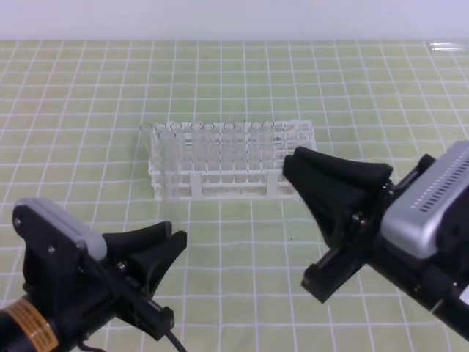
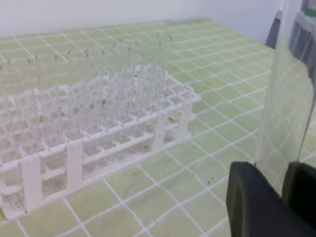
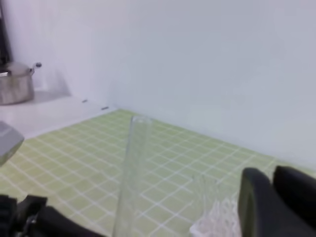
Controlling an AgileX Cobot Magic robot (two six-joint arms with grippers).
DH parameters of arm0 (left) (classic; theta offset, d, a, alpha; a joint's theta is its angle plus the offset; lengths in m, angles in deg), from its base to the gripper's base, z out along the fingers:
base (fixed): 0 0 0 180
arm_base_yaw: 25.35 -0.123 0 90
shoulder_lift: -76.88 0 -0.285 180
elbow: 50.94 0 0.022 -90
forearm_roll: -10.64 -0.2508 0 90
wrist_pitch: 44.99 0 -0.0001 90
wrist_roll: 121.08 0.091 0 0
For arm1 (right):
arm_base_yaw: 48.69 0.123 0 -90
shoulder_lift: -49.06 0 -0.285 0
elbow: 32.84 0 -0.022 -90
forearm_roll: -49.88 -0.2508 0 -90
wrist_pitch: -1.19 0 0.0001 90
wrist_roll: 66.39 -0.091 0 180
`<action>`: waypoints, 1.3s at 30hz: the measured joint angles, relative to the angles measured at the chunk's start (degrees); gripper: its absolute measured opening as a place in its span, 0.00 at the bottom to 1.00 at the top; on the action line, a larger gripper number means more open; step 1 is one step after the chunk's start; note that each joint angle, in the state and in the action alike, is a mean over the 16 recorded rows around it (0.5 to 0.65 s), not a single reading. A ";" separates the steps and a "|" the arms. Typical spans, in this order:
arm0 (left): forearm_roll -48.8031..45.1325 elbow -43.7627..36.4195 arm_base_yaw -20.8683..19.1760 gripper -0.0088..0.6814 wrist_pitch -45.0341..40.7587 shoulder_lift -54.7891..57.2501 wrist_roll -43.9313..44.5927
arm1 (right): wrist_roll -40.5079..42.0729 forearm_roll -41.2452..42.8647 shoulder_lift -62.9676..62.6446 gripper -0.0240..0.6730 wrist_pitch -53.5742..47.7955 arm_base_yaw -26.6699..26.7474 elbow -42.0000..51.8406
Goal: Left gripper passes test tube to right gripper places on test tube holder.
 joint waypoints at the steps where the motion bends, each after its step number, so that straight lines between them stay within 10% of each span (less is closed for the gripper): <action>1: -0.36 0.00 0.01 0.09 0.29 0.23 -0.26 | -0.65 0.54 0.33 0.18 -0.01 0.17 -0.32; 14: -4.35 -0.01 0.02 0.05 3.49 1.22 -4.15 | -11.12 9.13 5.56 0.58 2.72 0.94 -3.91; 39: -10.44 -0.04 0.00 0.09 6.26 1.26 -9.31 | -18.62 13.91 16.00 0.61 1.74 0.90 -12.13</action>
